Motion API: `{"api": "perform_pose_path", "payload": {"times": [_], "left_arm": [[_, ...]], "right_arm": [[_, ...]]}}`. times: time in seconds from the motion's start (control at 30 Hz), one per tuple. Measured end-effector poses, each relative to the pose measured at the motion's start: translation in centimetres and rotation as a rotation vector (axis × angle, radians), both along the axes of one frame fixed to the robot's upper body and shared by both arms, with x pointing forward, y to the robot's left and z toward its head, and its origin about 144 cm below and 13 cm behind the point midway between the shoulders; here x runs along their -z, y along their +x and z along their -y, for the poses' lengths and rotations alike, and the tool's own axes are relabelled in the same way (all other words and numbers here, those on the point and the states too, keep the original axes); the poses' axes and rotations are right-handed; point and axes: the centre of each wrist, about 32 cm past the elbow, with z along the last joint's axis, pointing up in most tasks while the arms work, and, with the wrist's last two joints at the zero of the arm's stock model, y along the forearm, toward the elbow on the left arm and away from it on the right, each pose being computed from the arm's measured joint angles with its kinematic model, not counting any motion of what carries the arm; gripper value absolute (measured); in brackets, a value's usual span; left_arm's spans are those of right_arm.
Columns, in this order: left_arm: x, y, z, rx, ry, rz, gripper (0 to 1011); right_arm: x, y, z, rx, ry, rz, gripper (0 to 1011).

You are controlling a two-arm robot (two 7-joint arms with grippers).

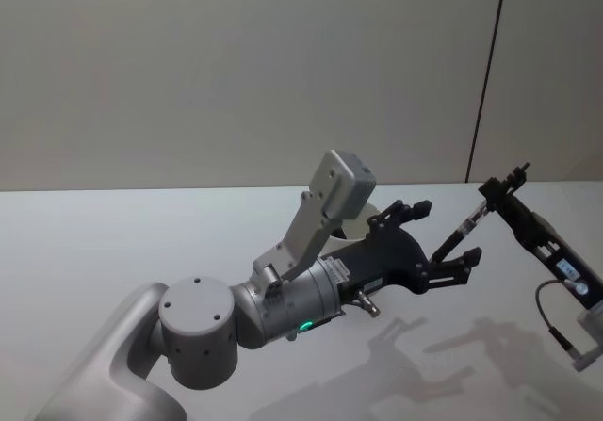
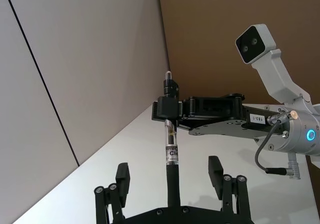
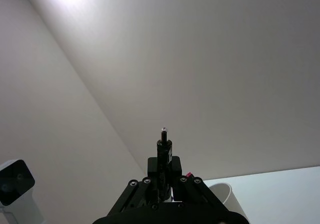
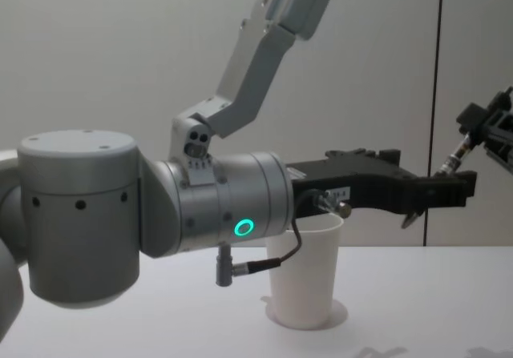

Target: Place the pen into the pen holder.

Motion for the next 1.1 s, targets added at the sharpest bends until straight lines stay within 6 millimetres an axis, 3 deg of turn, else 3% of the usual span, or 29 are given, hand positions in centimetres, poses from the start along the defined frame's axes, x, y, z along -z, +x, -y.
{"api": "perform_pose_path", "payload": {"times": [1.1], "left_arm": [[0.0, 0.0, 0.0, 0.0, 0.0, 0.0, 1003]], "right_arm": [[-3.1, 0.4, 1.4, 0.093, -0.237, 0.121, 143]]}}
